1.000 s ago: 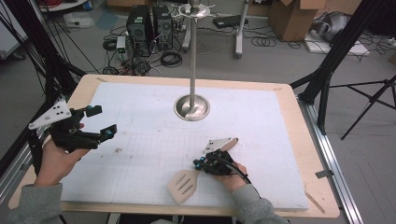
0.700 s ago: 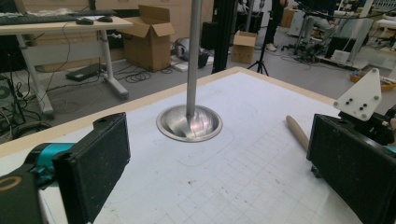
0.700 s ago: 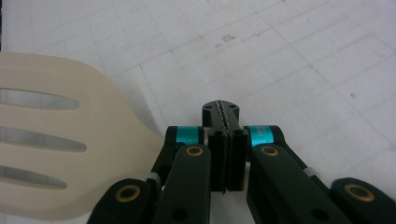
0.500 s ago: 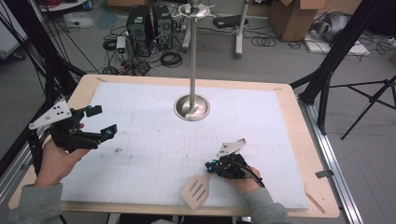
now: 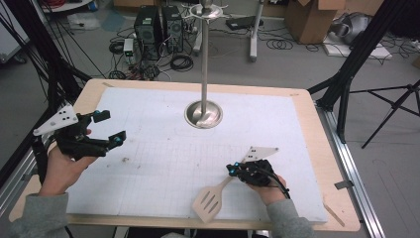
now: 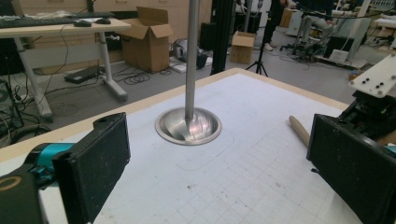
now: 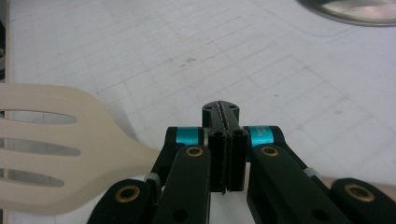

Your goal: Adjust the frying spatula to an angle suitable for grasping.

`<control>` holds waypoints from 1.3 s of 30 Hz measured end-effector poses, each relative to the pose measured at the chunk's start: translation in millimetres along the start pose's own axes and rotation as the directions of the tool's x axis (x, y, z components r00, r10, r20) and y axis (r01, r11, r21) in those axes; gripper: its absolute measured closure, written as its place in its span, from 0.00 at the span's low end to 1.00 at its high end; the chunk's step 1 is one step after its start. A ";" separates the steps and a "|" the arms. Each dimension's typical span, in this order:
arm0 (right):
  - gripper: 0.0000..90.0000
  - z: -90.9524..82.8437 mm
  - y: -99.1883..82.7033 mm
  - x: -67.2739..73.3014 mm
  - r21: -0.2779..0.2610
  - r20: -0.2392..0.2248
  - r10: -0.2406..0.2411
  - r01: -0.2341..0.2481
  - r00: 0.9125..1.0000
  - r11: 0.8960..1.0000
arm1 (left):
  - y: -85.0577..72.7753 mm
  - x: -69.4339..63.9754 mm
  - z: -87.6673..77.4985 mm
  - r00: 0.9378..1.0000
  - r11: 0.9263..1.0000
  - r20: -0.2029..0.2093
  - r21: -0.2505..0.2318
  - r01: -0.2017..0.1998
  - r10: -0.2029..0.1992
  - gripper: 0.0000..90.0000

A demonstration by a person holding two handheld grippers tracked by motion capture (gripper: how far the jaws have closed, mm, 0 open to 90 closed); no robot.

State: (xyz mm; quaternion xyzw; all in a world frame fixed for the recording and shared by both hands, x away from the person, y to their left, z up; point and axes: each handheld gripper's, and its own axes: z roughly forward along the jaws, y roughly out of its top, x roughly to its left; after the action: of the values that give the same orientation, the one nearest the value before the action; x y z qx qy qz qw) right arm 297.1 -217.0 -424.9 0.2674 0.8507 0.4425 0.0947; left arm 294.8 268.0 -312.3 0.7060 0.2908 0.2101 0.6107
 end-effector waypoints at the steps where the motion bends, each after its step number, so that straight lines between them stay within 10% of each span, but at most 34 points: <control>1: 1.00 -4.1 -0.9 -2.3 -0.002 0.012 0.000 0.000 1.000 1.000 | 0.2 -0.1 0.3 1.000 1.000 0.002 -0.001 -0.002 0.002 0.07; 15: 1.00 -26.6 -33.0 -40.3 0.066 0.153 0.136 -0.148 0.979 0.987 | -0.8 0.8 4.5 1.000 1.000 0.007 0.005 0.001 -0.001 0.07; 39: 1.00 -2.5 -22.7 -52.9 0.021 0.127 0.142 -0.146 0.982 0.989 | -7.0 -0.9 -8.4 1.000 1.000 -0.030 0.024 0.005 -0.004 0.07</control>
State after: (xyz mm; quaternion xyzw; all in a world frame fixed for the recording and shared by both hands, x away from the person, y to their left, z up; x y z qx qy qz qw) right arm 332.1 -257.8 -445.7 0.3570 0.8280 0.4177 0.1116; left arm 287.6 274.2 -317.8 0.7094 0.3039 0.2157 0.5982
